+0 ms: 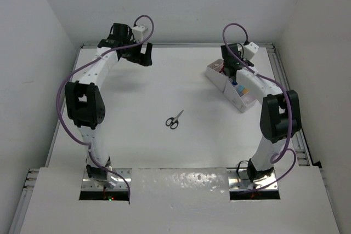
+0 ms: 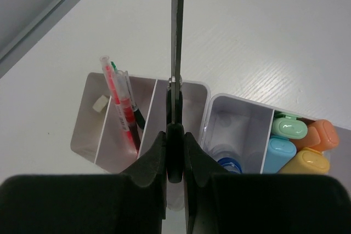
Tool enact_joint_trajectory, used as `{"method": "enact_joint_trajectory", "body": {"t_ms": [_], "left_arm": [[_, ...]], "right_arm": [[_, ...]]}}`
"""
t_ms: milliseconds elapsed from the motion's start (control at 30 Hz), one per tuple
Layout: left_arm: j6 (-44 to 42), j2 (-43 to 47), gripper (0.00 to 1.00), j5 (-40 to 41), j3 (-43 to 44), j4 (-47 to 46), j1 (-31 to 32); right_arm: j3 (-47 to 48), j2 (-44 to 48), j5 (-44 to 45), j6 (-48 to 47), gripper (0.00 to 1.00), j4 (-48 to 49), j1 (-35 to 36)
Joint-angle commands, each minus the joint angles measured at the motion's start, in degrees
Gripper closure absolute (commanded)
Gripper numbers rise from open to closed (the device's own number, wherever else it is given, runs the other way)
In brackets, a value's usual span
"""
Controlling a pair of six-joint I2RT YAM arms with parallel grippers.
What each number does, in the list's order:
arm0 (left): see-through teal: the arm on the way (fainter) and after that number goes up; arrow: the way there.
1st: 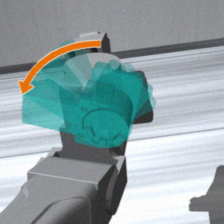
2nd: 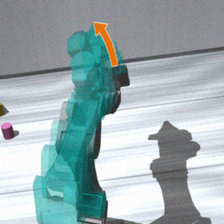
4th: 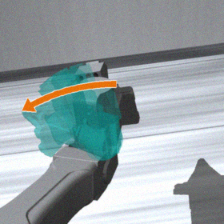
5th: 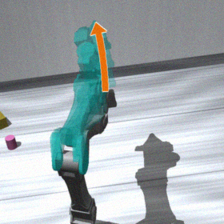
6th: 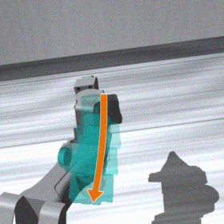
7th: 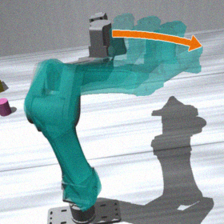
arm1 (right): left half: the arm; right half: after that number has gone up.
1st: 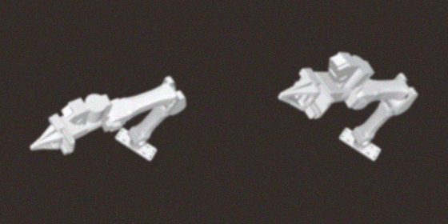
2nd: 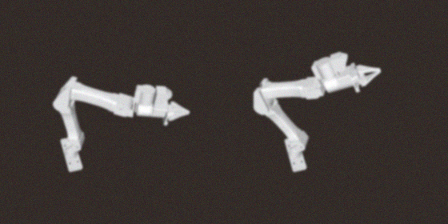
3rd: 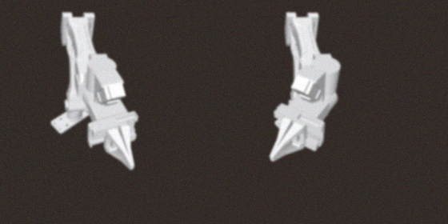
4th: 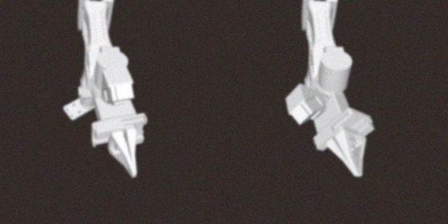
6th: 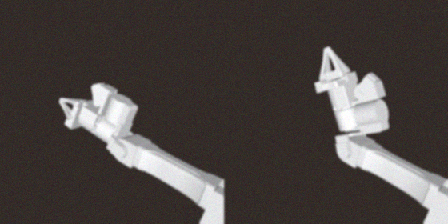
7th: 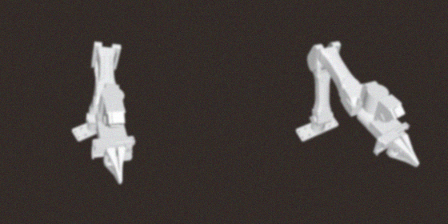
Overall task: Sort the stationery into containers
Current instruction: Place the scissors in the storage box, then move the scissors to the center of the board.
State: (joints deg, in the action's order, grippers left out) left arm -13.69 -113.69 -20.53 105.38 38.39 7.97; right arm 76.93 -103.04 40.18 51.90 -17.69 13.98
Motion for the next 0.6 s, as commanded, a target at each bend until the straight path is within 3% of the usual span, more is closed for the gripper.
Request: {"method": "enact_joint_trajectory", "body": {"t_ms": [0, 67, 233, 333, 467, 567], "left_arm": [[-0.81, 2.95, 0.00, -1.09, 0.00, -1.57, -1.11], [-0.63, 2.86, 0.00, -1.17, -0.09, -1.65, -1.29], [-0.81, 2.86, 0.00, -1.44, -0.09, -1.83, -1.38], [-0.63, 2.86, 0.00, -1.61, -0.18, -1.83, -1.38], [-0.28, 2.86, 0.00, -2.58, -0.09, -1.83, -1.37], [-0.37, 3.12, 0.00, -3.28, 0.00, -1.83, -1.38]], "right_arm": [[1.56, -0.75, 1.57, 2.15, 1.00, 0.47, 0.70], [2.00, -1.19, 0.86, 2.24, 1.00, -0.32, 0.70], [0.78, 0.38, 0.07, 1.72, 0.65, 0.99, 1.14], [0.50, 1.88, 0.51, 0.75, 0.54, 2.22, 1.49], [0.94, 4.34, 3.13, -4.07, 0.51, 5.02, 3.24], [-0.02, 7.85, 3.68, -14.51, 0.52, 11.78, 6.93]]}}
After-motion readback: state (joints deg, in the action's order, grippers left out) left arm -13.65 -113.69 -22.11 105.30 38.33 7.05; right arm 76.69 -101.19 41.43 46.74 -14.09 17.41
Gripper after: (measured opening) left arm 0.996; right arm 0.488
